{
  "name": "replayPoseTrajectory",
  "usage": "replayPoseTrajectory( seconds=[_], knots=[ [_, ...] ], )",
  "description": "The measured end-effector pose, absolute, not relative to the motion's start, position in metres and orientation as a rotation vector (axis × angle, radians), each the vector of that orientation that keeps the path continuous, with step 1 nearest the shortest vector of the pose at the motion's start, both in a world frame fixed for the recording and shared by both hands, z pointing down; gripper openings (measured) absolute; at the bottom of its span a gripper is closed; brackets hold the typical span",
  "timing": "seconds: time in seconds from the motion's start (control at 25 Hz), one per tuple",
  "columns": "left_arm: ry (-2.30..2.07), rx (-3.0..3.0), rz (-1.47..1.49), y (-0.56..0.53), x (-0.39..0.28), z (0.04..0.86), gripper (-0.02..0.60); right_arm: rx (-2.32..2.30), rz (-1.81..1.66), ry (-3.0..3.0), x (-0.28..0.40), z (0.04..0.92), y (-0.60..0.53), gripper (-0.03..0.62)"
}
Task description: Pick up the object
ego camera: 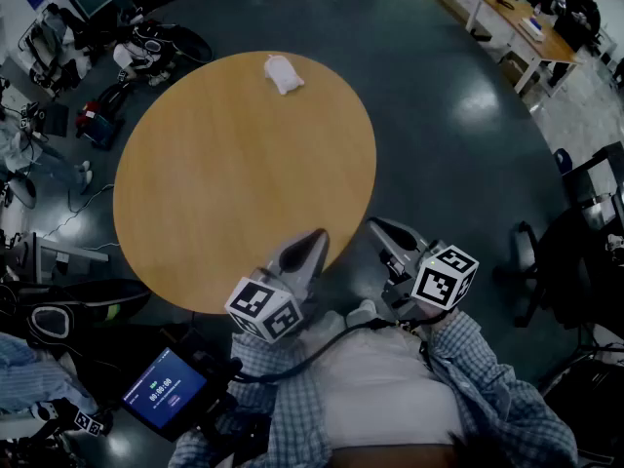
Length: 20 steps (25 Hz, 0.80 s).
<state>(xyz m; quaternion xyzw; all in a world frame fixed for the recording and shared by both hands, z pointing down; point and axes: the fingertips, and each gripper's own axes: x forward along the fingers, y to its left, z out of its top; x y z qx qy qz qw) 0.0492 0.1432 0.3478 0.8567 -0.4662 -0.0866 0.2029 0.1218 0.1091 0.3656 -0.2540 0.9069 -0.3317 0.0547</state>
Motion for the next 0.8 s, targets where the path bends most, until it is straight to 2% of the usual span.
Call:
replayPoseTrajectory(
  seconds=[0.8],
  knots=[
    [-1.292, 2.400, -0.255, 0.1474, 0.0478, 0.3479, 0.003, -0.814, -1.008, 2.721, 0.1253, 0.3664, 0.1067, 0.006]
  ],
)
